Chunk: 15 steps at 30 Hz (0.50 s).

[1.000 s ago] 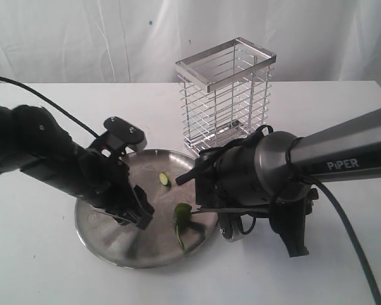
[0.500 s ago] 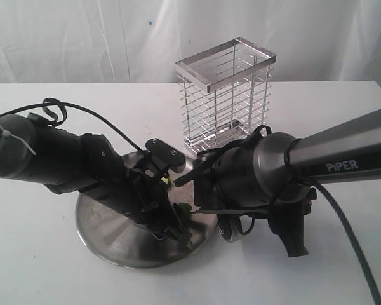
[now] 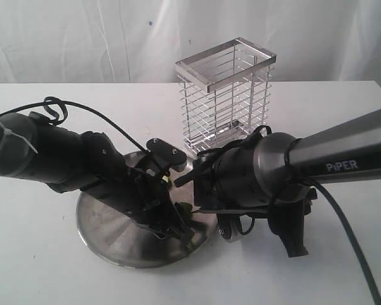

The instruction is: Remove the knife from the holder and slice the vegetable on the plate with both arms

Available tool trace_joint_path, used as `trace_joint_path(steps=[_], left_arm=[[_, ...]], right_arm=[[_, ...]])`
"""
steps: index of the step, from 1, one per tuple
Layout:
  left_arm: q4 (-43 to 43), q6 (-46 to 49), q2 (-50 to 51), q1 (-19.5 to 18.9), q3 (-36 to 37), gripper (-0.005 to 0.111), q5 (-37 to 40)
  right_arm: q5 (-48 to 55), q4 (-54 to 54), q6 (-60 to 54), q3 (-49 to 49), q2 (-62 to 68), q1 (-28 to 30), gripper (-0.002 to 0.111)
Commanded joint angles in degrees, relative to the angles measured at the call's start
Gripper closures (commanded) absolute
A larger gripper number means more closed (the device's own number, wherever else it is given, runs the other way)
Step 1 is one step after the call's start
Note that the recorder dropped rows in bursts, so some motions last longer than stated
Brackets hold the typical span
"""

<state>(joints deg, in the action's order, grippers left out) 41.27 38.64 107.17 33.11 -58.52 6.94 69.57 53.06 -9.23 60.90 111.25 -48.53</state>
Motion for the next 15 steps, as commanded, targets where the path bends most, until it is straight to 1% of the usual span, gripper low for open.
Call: trace_joint_path(steps=[1,9,15], left_arm=[[1.1,-0.4,-1.1,0.2,0.3,0.051,2.7],[3.2,-0.9,-0.5,0.3,-0.3,0.051,3.6],[4.8,-0.9,0.5,0.3,-0.3,0.051,2.2]], right_arm=[[0.4,0.5,-0.7,-0.3,-0.5,0.0,0.108],[0.4,0.6,-0.7,-0.3,-0.5,0.0,0.108],[0.4,0.8,-0.7,-0.3,-0.5,0.0,0.108]])
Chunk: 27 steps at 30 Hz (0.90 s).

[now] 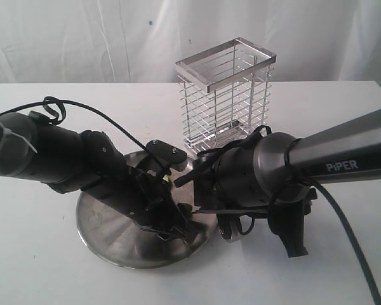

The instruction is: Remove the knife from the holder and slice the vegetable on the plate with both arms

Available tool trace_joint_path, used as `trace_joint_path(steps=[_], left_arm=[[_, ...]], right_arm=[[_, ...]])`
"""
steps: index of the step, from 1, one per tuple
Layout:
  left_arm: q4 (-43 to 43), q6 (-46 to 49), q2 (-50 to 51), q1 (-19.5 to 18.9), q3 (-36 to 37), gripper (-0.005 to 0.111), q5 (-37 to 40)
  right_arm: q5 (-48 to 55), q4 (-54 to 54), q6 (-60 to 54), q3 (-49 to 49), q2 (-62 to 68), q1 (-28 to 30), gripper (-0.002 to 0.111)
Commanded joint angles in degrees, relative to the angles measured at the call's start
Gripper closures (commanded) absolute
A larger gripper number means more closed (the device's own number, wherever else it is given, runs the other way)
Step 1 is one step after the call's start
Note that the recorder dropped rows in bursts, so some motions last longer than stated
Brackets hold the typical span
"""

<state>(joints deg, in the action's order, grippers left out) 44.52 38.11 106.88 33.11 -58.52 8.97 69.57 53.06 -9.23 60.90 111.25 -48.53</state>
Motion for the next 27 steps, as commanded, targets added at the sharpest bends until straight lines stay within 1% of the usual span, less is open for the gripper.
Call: trace_joint_path(steps=[1,6,8,13,20,23,25,27], left_arm=[[1.5,-0.7,1.2,0.4,-0.3,0.051,-0.2],[1.6,-1.1,2.8,0.4,-0.3,0.054,-1.9],[1.6,-1.3,3.0,0.4,-0.3,0.057,-2.3],[-0.2,-0.8,3.0,0.3,-0.2,0.070,-1.8],[-1.2,-0.8,4.0,0.3,-0.1,0.070,-2.0],[-1.4,-0.8,4.5,0.0,-0.1,0.072,-2.7],[-1.4,-1.1,4.5,-1.5,-0.1,0.074,-2.5],[-1.4,-1.1,4.5,-4.4,-0.1,0.074,-0.9]], right_arm=[[0.4,0.8,-0.7,-0.3,-0.5,0.0,0.108],[0.4,0.9,-0.7,-0.3,-0.5,0.0,0.108],[0.4,0.9,-0.7,-0.3,-0.5,0.0,0.108],[0.4,0.9,-0.7,-0.3,-0.5,0.0,0.108],[0.4,0.9,-0.7,-0.3,-0.5,0.0,0.108],[0.4,0.9,-0.7,-0.3,-0.5,0.0,0.108],[0.4,0.9,-0.7,-0.3,-0.5,0.0,0.108],[0.4,0.9,-0.7,-0.3,-0.5,0.0,0.108]])
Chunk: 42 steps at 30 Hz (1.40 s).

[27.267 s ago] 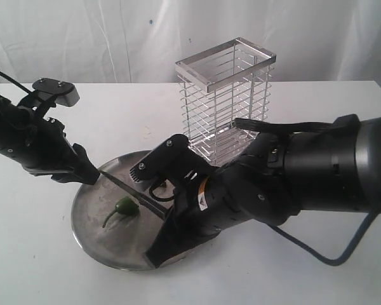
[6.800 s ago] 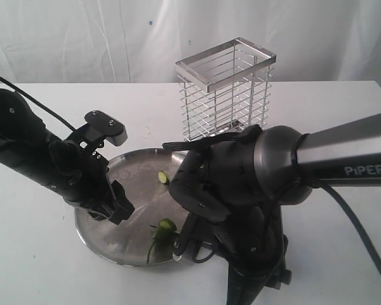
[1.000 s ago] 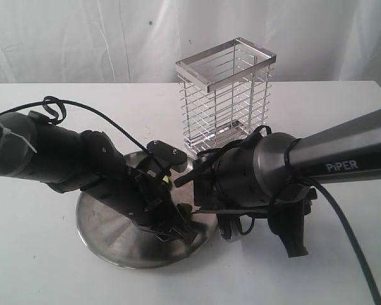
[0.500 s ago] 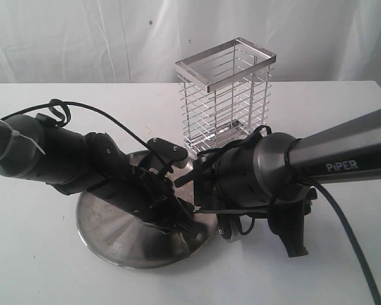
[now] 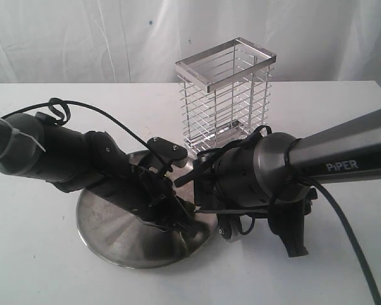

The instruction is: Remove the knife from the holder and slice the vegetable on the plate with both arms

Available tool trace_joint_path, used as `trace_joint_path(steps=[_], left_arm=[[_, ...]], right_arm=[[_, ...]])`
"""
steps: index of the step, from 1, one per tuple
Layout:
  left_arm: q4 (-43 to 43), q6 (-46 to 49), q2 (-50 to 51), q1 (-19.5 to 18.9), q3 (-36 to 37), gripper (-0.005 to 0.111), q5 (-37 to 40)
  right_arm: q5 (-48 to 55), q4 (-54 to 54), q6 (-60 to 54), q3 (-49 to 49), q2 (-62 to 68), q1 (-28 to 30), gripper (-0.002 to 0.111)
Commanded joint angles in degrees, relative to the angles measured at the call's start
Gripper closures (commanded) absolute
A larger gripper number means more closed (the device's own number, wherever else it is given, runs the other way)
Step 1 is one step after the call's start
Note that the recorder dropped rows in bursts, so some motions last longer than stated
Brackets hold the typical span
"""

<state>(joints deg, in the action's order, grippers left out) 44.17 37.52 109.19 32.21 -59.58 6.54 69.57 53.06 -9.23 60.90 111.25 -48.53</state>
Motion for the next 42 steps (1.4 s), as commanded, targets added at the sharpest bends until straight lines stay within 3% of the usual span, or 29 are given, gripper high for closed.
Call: trace_joint_path(steps=[1,7,15,23,27,31,36,42], left_arm=[[-1.1,-0.7,2.2,-5.7,1.0,0.074,2.8],[-10.4,-7.3,2.2,-14.9,1.0,0.074,7.8],[-13.6,-7.2,-1.7,-14.9,1.0,0.074,10.2],[-15.1,-7.1,-8.4,-14.9,1.0,0.053,13.9],[-18.1,-6.9,-12.9,-14.9,1.0,0.052,15.8],[-22.6,-9.9,-18.7,-15.9,1.0,0.052,17.2],[-23.0,-12.2,-23.6,-21.4,1.0,0.052,19.5],[-23.0,-12.2,-24.0,-21.9,1.0,0.052,20.6]], right_arm=[[0.4,0.9,-0.7,-0.3,-0.5,0.0,0.108],[0.4,0.9,-0.7,-0.3,-0.5,0.0,0.108],[0.4,3.6,7.1,3.1,-3.2,0.1,0.108],[0.4,-8.2,11.2,4.0,-9.4,0.1,0.108],[0.4,-16.0,11.4,4.0,-10.7,0.1,0.108],[0.3,-24.4,8.5,6.2,-10.7,0.0,0.108],[0.4,-25.5,0.2,12.4,-6.3,-1.6,0.108],[-0.4,-25.5,-4.2,20.1,0.4,-4.2,0.108]])
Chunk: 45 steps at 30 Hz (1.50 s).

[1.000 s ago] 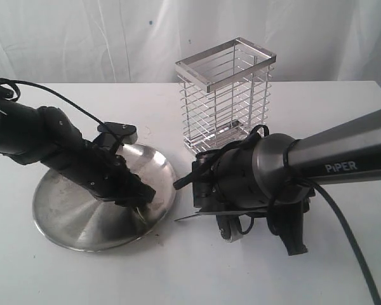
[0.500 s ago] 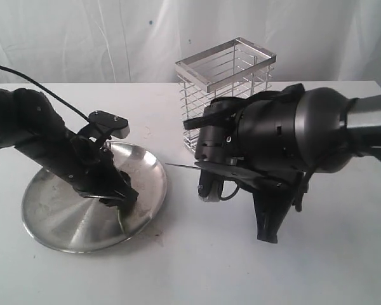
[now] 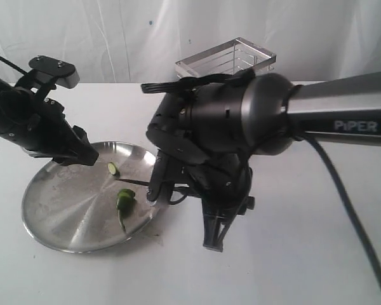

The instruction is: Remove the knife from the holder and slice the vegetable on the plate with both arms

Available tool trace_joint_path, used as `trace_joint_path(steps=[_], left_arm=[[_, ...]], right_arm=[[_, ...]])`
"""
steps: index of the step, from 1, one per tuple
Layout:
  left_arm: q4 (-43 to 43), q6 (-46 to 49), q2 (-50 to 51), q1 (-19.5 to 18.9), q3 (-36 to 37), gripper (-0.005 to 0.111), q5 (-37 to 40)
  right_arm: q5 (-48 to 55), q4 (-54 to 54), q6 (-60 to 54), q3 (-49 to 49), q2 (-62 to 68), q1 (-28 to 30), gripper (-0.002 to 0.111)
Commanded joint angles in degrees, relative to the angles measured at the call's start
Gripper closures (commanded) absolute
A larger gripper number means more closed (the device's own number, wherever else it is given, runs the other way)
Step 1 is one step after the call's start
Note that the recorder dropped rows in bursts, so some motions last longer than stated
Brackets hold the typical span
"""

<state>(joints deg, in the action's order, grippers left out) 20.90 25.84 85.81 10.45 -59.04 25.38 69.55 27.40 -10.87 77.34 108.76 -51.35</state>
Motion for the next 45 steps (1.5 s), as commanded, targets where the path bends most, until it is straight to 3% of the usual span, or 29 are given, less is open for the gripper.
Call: trace_joint_path(steps=[1,13,31,45], left_arm=[[0.2,-0.5,-0.6,-0.2,0.4,0.052,1.7],[3.5,-0.4,0.4,0.0,0.4,0.052,2.1],[4.4,-0.1,6.3,1.6,0.4,0.052,1.3],[7.1,0.0,15.6,1.6,0.4,0.052,-8.9]], right_arm=[[-0.4,0.2,-3.2,4.7,3.9,-1.7,0.108],[0.4,4.8,-4.5,11.5,11.1,-1.8,0.108],[0.4,7.2,-4.5,12.2,14.3,-1.7,0.108],[0.4,10.5,-4.4,12.2,15.3,-1.6,0.108]])
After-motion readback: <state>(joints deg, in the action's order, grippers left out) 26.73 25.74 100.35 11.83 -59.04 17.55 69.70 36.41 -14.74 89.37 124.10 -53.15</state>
